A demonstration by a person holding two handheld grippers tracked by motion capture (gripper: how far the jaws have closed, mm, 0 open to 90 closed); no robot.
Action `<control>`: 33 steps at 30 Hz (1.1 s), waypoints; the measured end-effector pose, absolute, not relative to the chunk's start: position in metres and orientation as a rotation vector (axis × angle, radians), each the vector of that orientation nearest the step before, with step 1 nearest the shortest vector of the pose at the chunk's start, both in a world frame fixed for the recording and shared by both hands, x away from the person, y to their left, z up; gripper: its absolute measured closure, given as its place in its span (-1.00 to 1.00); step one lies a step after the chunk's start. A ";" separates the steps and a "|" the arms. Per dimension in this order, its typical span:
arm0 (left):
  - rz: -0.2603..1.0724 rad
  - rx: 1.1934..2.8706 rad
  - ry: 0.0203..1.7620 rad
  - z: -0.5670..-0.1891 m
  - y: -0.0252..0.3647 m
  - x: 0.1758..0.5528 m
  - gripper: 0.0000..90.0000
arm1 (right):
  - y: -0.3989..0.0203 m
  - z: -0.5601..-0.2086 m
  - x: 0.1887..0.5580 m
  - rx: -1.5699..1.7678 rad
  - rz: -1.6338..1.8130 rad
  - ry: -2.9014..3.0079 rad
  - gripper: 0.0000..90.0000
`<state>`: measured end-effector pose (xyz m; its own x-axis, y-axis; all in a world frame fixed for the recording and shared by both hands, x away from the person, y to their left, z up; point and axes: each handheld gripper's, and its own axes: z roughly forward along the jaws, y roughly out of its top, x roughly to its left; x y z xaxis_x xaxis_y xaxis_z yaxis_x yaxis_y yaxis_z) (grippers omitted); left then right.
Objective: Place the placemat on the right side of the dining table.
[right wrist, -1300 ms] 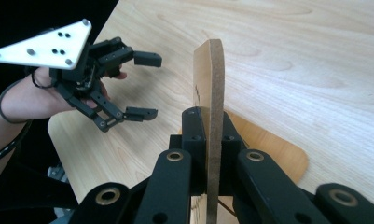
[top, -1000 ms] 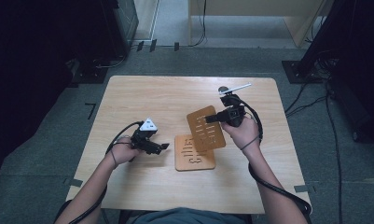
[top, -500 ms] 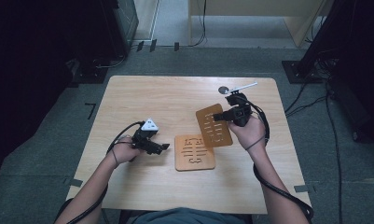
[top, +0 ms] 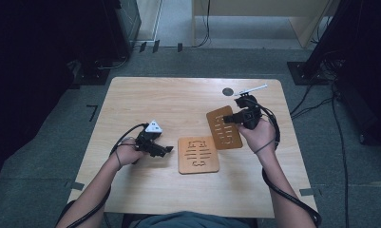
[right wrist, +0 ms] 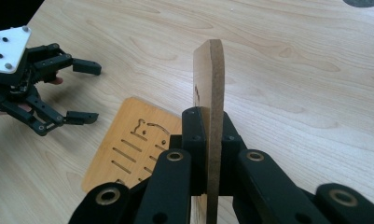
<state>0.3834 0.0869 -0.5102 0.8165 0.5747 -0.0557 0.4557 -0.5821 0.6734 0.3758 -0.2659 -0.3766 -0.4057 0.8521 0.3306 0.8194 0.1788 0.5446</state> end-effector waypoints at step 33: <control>0.250 2.296 0.722 -0.512 0.085 0.383 -0.72 | -0.306 -0.376 0.378 1.761 0.914 2.215 0.94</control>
<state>0.3830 0.0852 -0.5123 0.8257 0.5636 -0.0255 0.4271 -0.5949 0.6810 0.3782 -0.3059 -0.3757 -0.2894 0.9274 0.2372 0.8249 0.1159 0.5533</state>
